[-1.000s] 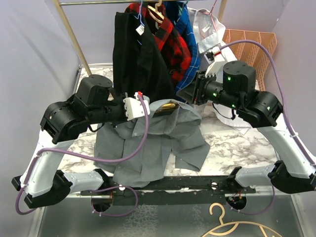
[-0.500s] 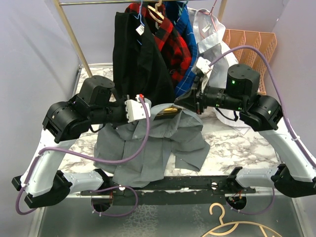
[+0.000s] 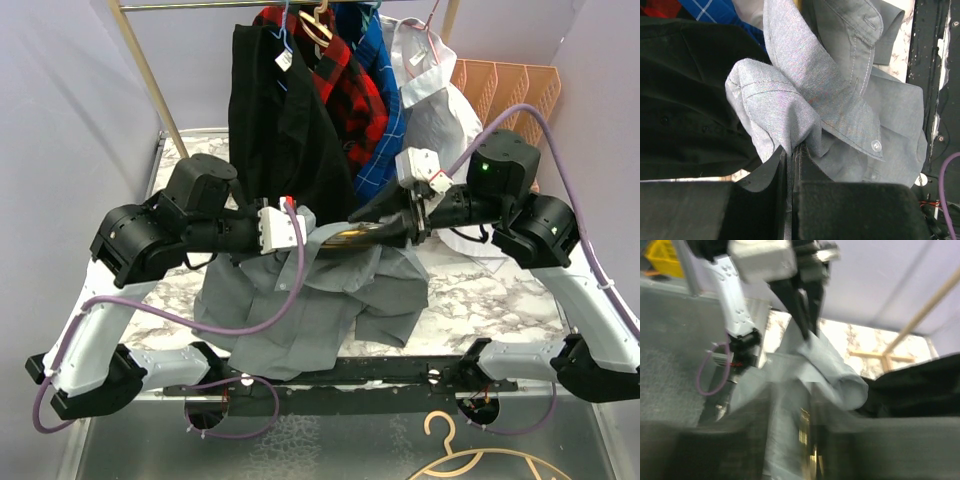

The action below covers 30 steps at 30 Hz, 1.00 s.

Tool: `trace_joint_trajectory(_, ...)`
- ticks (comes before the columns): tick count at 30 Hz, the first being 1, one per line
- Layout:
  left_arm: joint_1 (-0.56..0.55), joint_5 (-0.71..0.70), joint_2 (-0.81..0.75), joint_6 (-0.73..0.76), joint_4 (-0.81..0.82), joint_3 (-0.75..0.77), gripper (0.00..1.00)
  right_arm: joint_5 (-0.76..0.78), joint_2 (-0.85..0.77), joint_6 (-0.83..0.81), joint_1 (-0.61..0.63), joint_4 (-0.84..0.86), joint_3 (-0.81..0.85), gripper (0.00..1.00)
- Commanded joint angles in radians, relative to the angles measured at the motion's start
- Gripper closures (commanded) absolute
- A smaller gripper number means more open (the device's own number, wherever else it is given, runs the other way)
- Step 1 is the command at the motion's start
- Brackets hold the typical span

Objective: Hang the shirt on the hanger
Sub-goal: Hang the shirt on the hanger.

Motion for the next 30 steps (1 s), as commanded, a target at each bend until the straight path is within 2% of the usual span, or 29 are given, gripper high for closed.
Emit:
trace_joint_trajectory(1, 0.002, 0.039, 0.029, -0.007, 0.022, 0.026, 1.0, -0.177, 0.011, -0.09, 0.012, -0.002, 0.067, 0.29)
trace_joint_trajectory(2, 0.002, 0.041, 0.032, -0.007, 0.019, 0.034, 1.0, -0.151, 0.004, -0.107, 0.012, 0.002, 0.067, 0.19)
trace_joint_trajectory(5, 0.003, 0.044, 0.038, -0.009, 0.012, 0.05, 1.0, -0.052, -0.075, -0.115, 0.012, 0.087, 0.021, 0.17)
trace_joint_trajectory(9, 0.002, 0.043, 0.033, -0.005, 0.008, 0.053, 1.0, 0.092, -0.267, -0.09, 0.012, 0.213, -0.077, 0.15)
trace_joint_trajectory(11, 0.002, 0.039, 0.029, -0.003, 0.007, 0.067, 1.0, 0.228, -0.355, -0.107, 0.012, 0.167, -0.121, 0.15)
trace_joint_trajectory(14, 0.002, 0.04, 0.024, 0.003, 0.002, 0.094, 1.0, 0.456, -0.452, -0.103, 0.012, 0.008, -0.217, 0.14)
trace_joint_trajectory(17, 0.003, 0.06, 0.011, 0.004, 0.001, 0.105, 1.0, 0.559, -0.522, -0.065, 0.012, -0.114, -0.36, 0.13)
trace_joint_trajectory(20, 0.003, 0.087, 0.003, 0.007, -0.012, 0.105, 1.0, 0.609, -0.53, -0.065, 0.012, -0.149, -0.49, 0.12)
trace_joint_trajectory(24, 0.002, 0.109, -0.011, 0.01, -0.022, 0.091, 1.0, 0.621, -0.524, -0.109, 0.012, -0.013, -0.626, 0.1)
trace_joint_trajectory(30, 0.002, 0.109, -0.025, 0.004, -0.034, 0.083, 1.0, 0.606, -0.426, -0.197, 0.012, 0.127, -0.67, 0.09)
